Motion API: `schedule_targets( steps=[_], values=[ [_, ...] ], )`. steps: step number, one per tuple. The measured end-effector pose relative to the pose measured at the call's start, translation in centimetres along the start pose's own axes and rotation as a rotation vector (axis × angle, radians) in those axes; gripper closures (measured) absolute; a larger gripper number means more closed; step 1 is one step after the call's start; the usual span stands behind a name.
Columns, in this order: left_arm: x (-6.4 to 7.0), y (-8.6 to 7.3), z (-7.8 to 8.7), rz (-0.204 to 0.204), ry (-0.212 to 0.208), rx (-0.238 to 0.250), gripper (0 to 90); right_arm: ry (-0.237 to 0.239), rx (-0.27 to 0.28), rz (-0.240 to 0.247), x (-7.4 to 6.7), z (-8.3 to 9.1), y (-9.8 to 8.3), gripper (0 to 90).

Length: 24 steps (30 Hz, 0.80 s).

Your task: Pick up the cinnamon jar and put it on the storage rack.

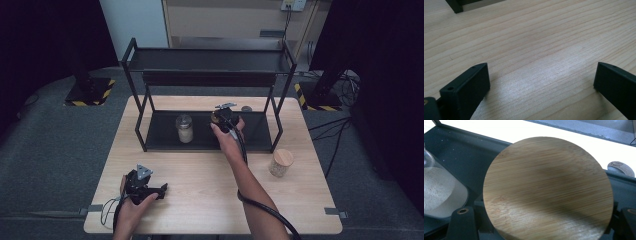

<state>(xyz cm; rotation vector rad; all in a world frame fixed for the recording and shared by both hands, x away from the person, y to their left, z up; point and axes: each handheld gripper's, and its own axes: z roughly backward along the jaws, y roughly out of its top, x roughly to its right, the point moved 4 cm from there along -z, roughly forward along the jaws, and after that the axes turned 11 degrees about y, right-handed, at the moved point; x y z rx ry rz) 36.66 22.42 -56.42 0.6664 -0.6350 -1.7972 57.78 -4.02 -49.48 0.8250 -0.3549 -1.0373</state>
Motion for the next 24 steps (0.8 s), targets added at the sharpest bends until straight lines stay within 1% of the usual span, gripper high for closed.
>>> schedule_targets(
  steps=[5, 16, 24],
  values=[
    [0.00, 0.00, 0.00, 0.000, 0.000, 0.000, 0.0, 0.010, 0.001, 0.000, -0.28, -0.28, -0.15, 25.2],
    [0.00, 0.00, 0.00, 0.000, 0.000, 0.000, 0.0, 0.017, 0.004, -0.001, -0.55, -0.79, -0.37, 25.1],
    [-0.01, 0.00, 0.00, -0.001, 0.000, -0.001, 0.0, 0.021, 0.010, -0.018, -0.46, -1.03, -0.57, 25.1]
  ],
)
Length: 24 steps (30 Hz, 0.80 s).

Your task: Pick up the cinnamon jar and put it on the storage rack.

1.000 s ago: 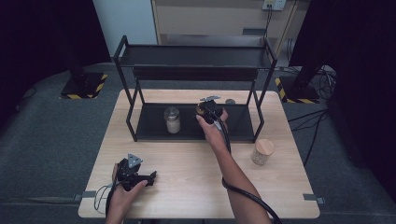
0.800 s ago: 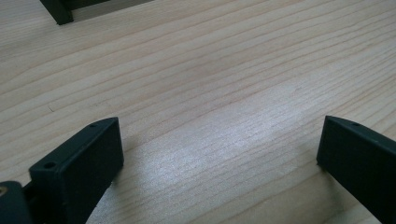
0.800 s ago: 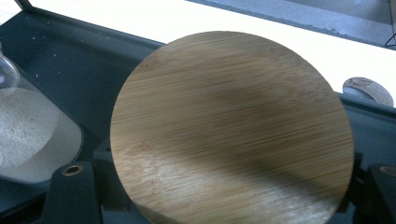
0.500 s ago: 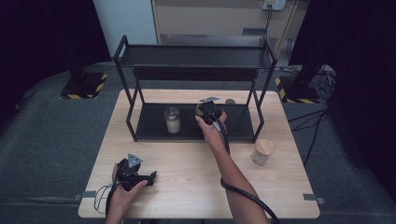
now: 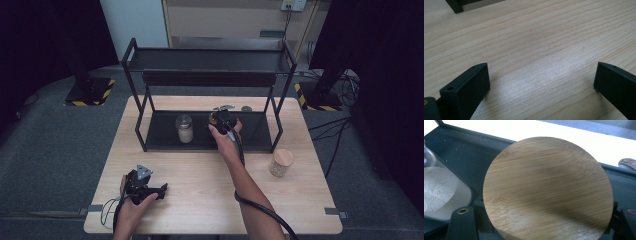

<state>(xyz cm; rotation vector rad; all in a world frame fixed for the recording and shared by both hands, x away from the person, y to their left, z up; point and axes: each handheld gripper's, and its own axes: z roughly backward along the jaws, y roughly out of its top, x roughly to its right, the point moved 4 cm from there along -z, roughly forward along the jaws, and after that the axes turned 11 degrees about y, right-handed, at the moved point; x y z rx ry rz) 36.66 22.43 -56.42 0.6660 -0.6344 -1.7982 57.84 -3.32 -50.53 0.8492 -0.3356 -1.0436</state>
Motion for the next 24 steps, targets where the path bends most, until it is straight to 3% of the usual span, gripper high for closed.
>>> schedule_targets(
  steps=[24],
  values=[
    [0.00, 0.00, 0.00, 0.000, 0.000, 0.000, 0.0, -0.010, 0.012, -0.011, 0.19, -0.64, -0.58, 25.1]
  ],
)
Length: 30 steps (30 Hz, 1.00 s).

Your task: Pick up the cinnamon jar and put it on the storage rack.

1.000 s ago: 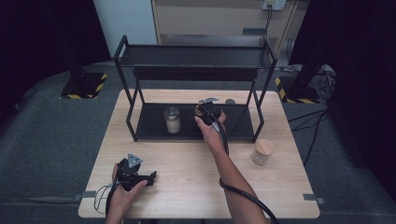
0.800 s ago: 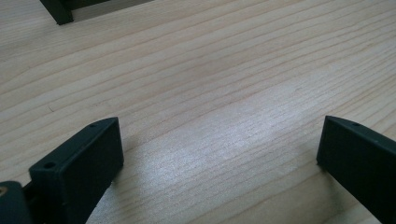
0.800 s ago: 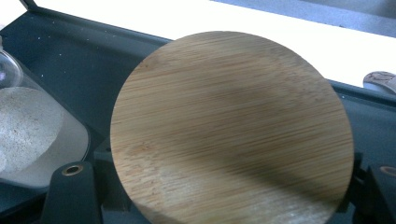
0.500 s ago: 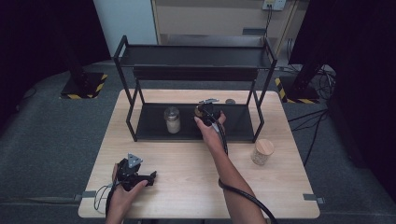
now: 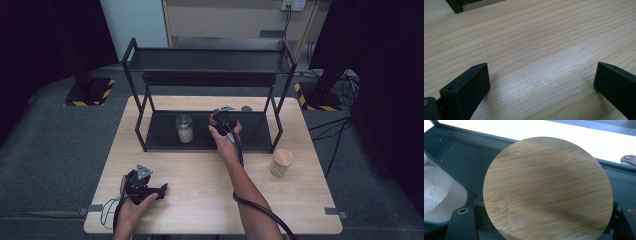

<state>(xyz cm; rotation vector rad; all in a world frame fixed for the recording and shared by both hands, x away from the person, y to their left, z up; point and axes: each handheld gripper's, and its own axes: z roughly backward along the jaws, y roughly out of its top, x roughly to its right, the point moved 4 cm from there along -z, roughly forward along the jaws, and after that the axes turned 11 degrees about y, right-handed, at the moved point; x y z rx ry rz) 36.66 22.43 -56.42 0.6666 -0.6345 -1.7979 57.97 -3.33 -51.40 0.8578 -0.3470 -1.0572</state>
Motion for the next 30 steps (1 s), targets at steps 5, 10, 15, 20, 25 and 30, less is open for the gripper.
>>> schedule_targets(
  steps=[5, 10, 15, 20, 25, 30],
  values=[
    [0.00, 0.00, 0.00, 0.000, 0.000, 0.000, 0.0, -0.001, 0.005, 0.003, 0.01, -0.06, -0.06, 25.1],
    [0.00, 0.00, 0.00, 0.000, 0.000, 0.000, 0.0, 0.000, 0.006, 0.012, -0.05, -0.14, -0.20, 24.9],
    [0.00, 0.00, 0.00, 0.000, 0.000, 0.000, 0.0, -0.003, 0.007, 0.012, 0.00, -0.14, -0.18, 24.9],
    [0.00, 0.00, 0.00, 0.000, 0.000, 0.000, 0.0, -0.006, 0.012, 0.016, -0.01, -0.15, -0.22, 25.0],
    [0.00, 0.00, 0.00, 0.000, 0.000, 0.000, 0.0, -0.005, 0.021, 0.018, 0.00, -0.18, -0.28, 24.8],
    [0.00, 0.00, 0.00, 0.000, 0.000, 0.000, 0.0, 0.000, 0.037, 0.026, 0.02, 0.05, -0.16, 18.1]
  ],
)
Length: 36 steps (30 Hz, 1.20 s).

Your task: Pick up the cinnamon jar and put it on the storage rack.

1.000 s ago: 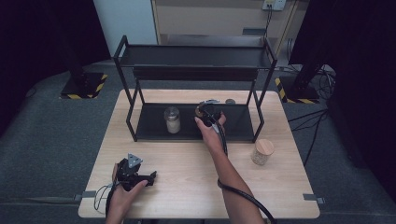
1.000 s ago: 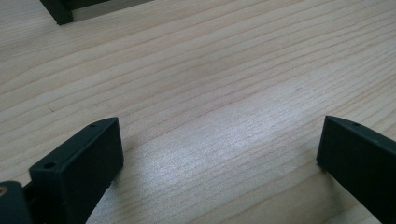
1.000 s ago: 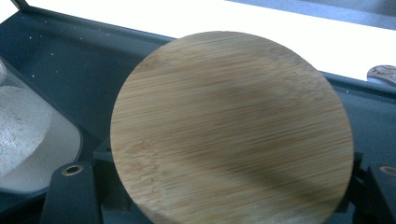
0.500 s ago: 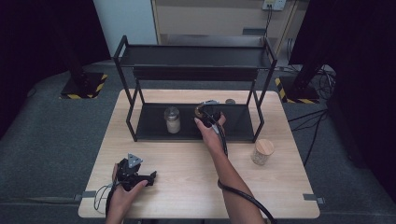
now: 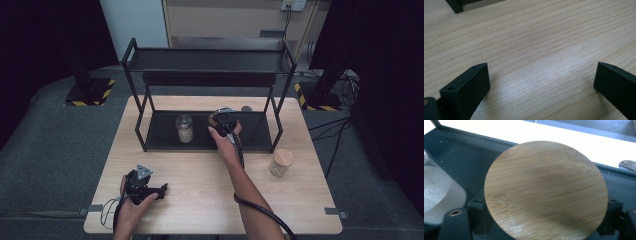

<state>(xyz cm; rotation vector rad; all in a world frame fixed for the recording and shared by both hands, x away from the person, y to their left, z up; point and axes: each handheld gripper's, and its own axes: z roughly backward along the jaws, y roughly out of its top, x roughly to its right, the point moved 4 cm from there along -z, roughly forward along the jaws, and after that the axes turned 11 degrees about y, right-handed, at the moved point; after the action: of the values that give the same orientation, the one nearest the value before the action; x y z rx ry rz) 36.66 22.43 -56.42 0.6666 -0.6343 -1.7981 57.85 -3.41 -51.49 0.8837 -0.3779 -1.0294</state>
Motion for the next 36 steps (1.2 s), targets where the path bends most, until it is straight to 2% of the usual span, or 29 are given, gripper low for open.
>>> schedule_targets(
  steps=[5, 11, 21, 36],
  values=[
    [0.0, 0.0, 0.0, 0.001, 0.000, 0.000, 0.0, -0.012, 0.004, 0.023, 0.1, 0.6, 0.0, 12.1],
    [0.0, 0.0, 0.0, 0.000, 0.000, 0.000, 0.0, 0.003, 0.010, 0.029, 0.0, 1.6, -0.2, 8.8],
    [0.0, 0.0, 0.0, 0.000, 0.000, 0.000, 0.0, 0.019, 0.025, 0.044, 0.1, 3.6, -0.5, 6.9],
    [0.0, 0.0, 0.0, 0.000, 0.000, 0.000, 0.0, 0.038, 0.043, 0.078, -0.7, 7.2, -0.4, 7.0]
  ],
)
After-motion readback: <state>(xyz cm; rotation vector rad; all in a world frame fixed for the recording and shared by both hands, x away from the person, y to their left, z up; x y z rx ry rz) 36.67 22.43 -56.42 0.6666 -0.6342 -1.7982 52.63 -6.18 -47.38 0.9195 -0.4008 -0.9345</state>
